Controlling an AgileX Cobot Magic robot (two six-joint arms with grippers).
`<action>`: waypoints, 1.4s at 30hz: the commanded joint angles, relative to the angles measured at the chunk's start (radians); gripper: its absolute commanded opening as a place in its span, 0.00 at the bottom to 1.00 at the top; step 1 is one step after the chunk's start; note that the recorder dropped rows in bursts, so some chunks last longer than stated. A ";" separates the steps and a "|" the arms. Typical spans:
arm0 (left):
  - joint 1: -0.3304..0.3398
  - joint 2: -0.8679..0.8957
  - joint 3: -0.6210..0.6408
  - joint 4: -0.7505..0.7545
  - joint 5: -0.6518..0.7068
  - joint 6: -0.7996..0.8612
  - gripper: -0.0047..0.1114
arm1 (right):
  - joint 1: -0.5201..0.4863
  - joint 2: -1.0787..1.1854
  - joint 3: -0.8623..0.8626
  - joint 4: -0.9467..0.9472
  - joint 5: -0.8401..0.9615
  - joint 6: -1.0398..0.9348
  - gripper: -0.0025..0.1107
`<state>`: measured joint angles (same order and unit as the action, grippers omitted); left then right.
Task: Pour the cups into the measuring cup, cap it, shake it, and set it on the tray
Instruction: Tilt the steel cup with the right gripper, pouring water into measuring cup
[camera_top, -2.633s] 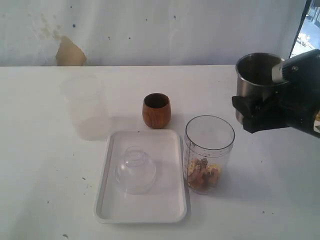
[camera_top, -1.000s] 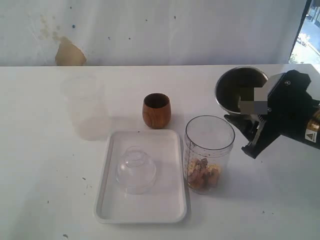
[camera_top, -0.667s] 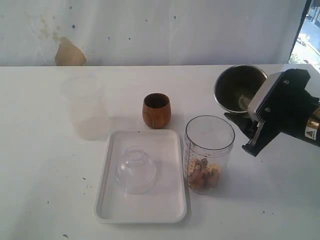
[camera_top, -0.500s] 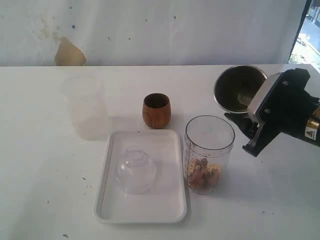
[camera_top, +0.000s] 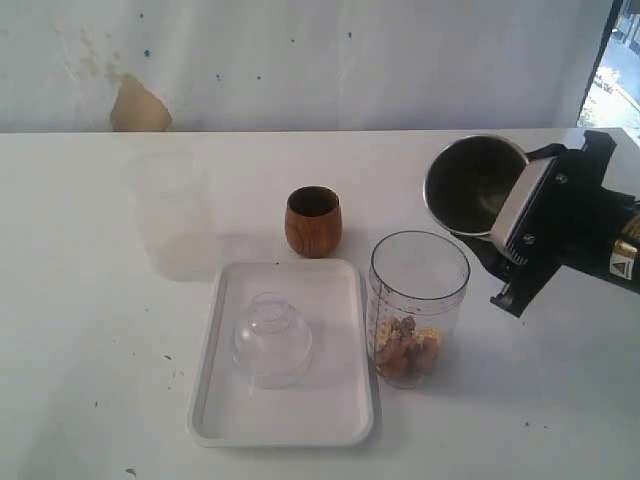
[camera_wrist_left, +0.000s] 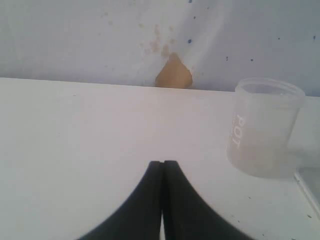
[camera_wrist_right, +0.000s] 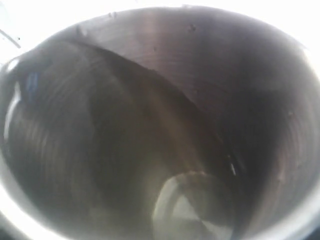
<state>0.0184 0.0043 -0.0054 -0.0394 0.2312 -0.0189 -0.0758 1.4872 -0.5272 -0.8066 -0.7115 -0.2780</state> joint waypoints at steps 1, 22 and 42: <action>-0.001 -0.004 0.005 0.002 0.002 0.000 0.04 | -0.006 -0.008 -0.013 0.022 -0.076 -0.040 0.02; -0.001 -0.004 0.005 0.002 0.002 0.000 0.04 | -0.006 -0.008 -0.020 0.022 -0.082 -0.173 0.02; -0.001 -0.004 0.005 0.002 0.002 0.000 0.04 | -0.006 -0.008 -0.023 0.022 -0.093 -0.268 0.02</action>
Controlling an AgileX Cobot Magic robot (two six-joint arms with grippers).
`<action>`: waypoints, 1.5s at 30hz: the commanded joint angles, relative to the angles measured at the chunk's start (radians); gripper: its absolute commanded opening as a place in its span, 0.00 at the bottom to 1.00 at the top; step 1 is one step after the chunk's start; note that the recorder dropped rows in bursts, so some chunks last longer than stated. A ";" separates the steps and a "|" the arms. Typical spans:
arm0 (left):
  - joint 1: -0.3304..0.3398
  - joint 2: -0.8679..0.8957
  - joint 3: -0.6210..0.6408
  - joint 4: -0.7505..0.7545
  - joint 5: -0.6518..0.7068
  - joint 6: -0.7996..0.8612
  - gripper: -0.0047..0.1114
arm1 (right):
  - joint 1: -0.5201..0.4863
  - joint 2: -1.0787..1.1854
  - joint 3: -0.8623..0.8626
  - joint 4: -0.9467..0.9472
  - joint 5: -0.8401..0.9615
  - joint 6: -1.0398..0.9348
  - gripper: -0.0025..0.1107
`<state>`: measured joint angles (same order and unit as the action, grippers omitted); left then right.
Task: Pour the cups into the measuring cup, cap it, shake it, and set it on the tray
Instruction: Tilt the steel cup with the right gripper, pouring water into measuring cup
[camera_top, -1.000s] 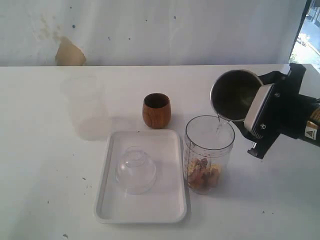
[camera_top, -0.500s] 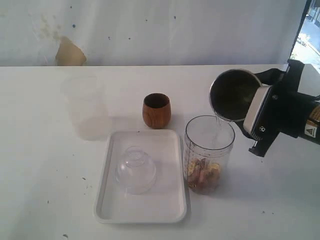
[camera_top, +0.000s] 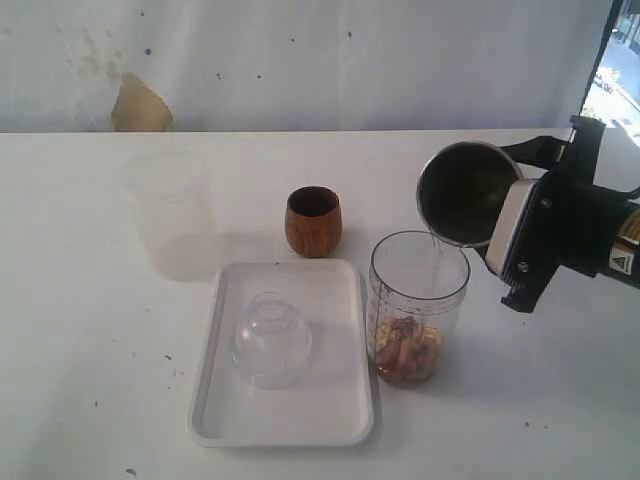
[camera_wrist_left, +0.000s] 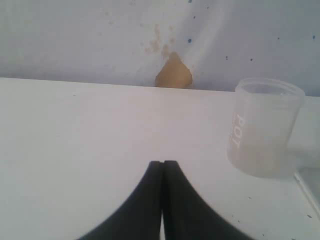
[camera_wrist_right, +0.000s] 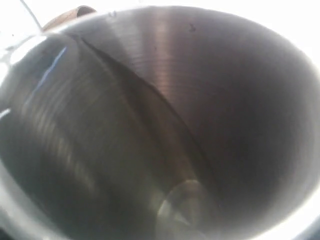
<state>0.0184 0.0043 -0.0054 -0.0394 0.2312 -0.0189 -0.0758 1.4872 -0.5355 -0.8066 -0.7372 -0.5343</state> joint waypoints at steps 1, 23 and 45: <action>-0.001 -0.004 0.005 0.002 0.002 0.000 0.04 | -0.006 -0.008 -0.016 0.022 -0.068 -0.011 0.02; -0.001 -0.004 0.005 0.002 0.002 0.000 0.04 | -0.006 -0.008 -0.050 0.022 -0.079 -0.071 0.02; -0.001 -0.004 0.005 0.002 0.002 0.000 0.04 | -0.006 -0.008 -0.057 0.022 -0.073 -0.120 0.02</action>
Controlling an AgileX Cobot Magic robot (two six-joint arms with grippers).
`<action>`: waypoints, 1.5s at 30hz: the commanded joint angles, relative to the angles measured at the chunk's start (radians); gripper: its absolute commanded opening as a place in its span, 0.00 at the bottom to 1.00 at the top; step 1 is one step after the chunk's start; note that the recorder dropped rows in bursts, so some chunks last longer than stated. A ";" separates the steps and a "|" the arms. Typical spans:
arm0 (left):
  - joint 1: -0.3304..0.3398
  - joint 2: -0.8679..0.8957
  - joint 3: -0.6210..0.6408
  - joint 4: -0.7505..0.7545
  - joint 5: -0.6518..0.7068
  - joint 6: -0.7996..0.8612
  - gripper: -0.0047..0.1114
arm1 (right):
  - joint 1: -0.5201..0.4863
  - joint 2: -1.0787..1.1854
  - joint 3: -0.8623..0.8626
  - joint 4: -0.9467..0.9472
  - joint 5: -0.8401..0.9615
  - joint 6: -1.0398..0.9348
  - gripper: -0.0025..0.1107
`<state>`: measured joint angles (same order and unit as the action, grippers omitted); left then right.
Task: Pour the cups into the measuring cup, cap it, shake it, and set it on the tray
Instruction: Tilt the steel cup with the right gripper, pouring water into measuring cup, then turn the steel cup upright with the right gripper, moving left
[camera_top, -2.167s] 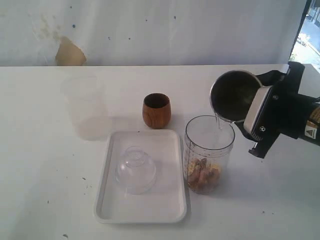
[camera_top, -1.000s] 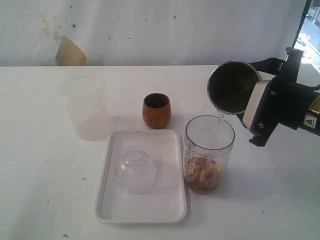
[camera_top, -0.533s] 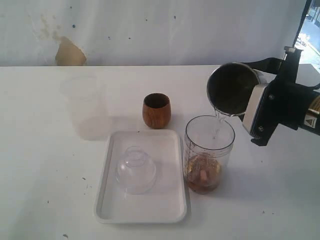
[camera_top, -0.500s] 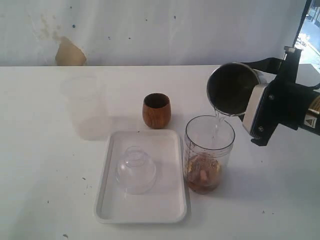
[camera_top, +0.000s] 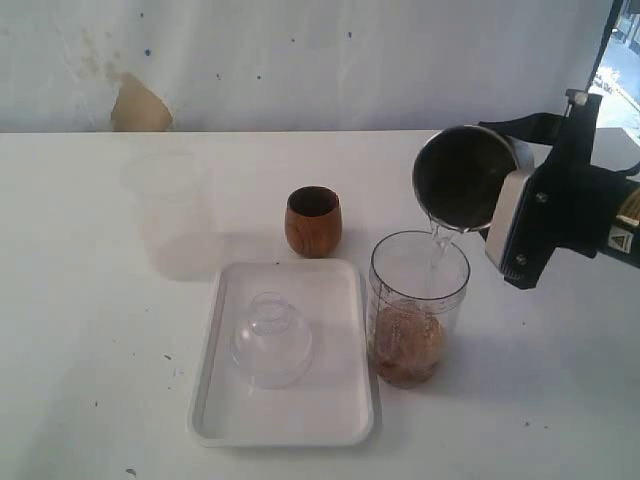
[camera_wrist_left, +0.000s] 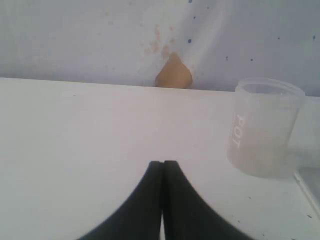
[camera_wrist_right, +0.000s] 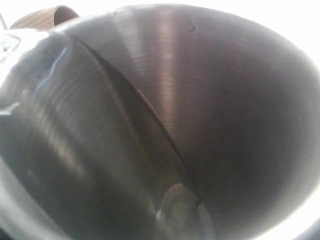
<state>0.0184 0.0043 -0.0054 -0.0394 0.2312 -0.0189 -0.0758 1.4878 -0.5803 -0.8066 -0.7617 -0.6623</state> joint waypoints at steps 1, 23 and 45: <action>-0.001 -0.004 0.005 0.002 0.002 0.000 0.04 | -0.006 -0.009 -0.012 0.022 -0.048 0.008 0.02; -0.001 -0.004 0.005 0.002 0.002 0.000 0.04 | -0.004 -0.009 -0.025 0.022 -0.040 -0.017 0.02; -0.001 -0.004 0.005 0.002 0.002 0.000 0.04 | -0.004 -0.009 -0.041 0.024 0.016 0.569 0.02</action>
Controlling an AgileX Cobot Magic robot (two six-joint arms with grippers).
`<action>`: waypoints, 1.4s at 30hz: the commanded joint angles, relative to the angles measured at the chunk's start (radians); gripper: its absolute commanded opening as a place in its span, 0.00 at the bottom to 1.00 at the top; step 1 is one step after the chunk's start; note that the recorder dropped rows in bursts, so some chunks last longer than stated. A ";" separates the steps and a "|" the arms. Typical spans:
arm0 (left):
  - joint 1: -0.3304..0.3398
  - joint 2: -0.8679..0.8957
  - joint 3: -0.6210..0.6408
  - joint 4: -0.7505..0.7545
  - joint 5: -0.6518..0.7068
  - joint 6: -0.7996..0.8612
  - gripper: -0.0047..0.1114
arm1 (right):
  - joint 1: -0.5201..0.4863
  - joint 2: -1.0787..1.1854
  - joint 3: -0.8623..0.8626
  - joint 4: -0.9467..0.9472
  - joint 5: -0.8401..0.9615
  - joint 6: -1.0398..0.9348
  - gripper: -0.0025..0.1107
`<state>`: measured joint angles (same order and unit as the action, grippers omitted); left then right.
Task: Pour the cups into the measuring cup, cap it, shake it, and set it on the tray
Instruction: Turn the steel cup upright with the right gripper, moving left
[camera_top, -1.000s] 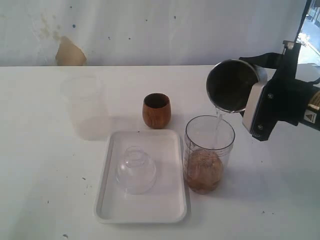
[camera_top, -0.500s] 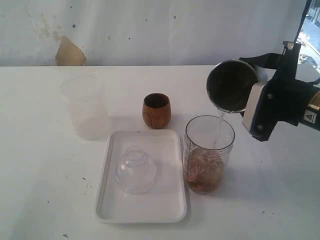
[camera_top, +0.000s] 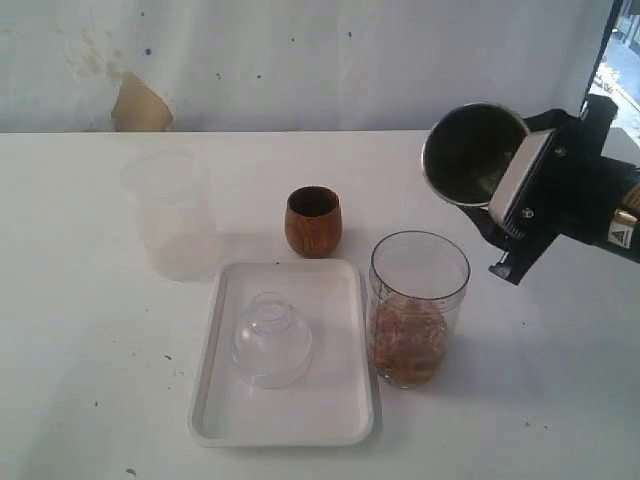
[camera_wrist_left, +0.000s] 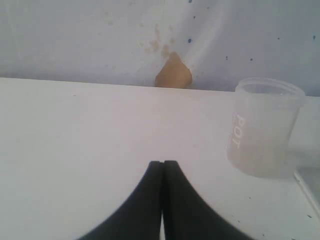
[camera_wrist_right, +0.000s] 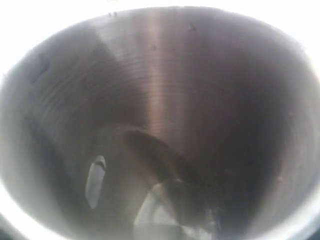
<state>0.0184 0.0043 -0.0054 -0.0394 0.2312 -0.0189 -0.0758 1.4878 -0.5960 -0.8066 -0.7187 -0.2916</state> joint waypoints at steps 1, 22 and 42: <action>-0.001 -0.004 0.005 0.002 0.002 0.000 0.04 | -0.004 -0.007 -0.033 0.024 -0.027 0.261 0.02; -0.001 -0.004 0.005 0.002 0.002 0.000 0.04 | -0.004 0.403 -0.303 0.030 -0.102 0.688 0.02; -0.001 -0.004 0.005 0.002 0.002 0.000 0.04 | 0.009 0.732 -0.510 0.022 -0.214 0.688 0.02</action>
<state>0.0184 0.0043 -0.0054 -0.0394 0.2312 -0.0189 -0.0758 2.2176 -1.0789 -0.7904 -0.9095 0.3932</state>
